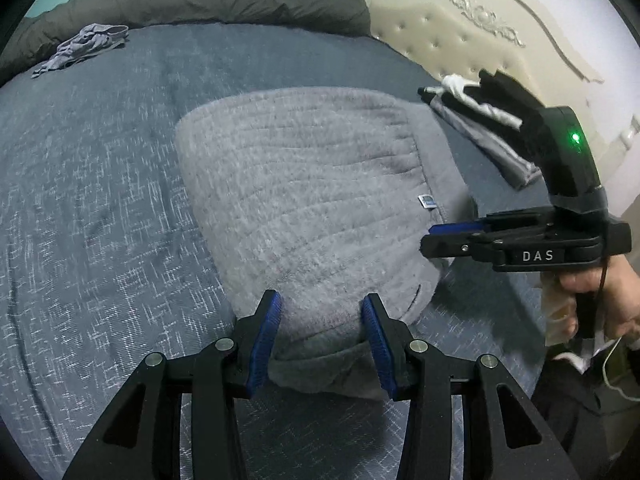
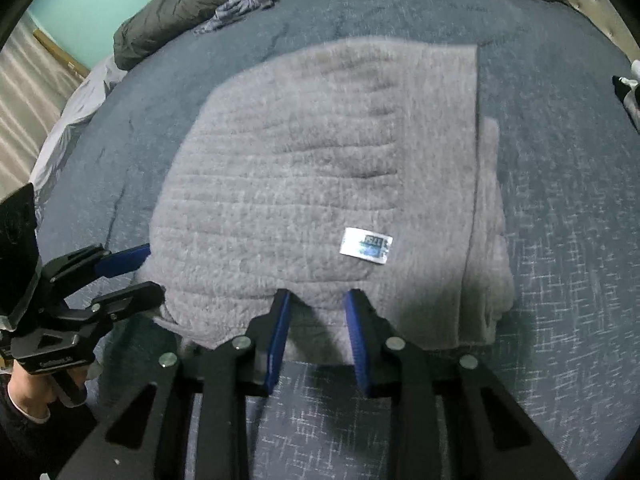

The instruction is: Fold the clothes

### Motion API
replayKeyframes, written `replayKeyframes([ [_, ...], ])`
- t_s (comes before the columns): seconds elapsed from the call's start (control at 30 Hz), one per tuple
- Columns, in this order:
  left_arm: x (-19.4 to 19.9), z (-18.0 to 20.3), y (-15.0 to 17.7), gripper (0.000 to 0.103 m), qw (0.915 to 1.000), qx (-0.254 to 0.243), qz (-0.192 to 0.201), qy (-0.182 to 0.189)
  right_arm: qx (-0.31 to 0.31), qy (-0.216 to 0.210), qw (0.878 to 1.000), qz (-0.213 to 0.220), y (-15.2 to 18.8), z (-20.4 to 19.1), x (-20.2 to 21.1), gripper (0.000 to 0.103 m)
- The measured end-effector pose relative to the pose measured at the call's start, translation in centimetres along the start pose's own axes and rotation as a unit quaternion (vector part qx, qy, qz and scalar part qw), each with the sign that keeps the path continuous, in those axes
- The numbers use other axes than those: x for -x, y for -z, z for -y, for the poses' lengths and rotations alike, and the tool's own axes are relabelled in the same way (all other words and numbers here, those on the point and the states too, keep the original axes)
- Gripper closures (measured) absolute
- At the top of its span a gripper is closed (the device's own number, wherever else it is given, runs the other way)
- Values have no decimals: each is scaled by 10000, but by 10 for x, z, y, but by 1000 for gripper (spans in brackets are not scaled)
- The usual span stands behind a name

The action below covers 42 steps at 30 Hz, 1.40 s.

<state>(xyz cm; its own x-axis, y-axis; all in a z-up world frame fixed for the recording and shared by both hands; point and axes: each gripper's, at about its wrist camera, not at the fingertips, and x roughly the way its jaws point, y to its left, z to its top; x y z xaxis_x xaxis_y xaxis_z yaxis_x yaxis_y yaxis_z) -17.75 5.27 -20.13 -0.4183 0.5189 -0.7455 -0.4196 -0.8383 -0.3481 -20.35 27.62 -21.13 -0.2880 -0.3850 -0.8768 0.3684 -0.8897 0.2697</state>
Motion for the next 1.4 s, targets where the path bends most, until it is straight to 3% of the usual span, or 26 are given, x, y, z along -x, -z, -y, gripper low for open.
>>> replayKeyframes([
  [0.13,12,0,-6,57,9998,-69,190,-71,-81,211,9989,413,-16,9,26,76],
  [0.33,1,-5,-3,57,10000,-1,39,19,-194,694,9970,275,-29,32,16,76],
  [0.83,-21,1,1,56,9998,-66,-141,-97,-130,600,9980,141,-29,55,-37,76],
  [1.1,-16,1,1,56,9999,-12,-115,-89,-169,444,9962,732,-72,55,9,74],
  [1.3,-17,0,2,56,9999,9,-103,-128,-341,607,9970,351,-101,70,-34,74],
  [1.4,-20,1,2,56,9999,-1,-110,-127,-510,562,9969,201,-95,73,-46,74],
])
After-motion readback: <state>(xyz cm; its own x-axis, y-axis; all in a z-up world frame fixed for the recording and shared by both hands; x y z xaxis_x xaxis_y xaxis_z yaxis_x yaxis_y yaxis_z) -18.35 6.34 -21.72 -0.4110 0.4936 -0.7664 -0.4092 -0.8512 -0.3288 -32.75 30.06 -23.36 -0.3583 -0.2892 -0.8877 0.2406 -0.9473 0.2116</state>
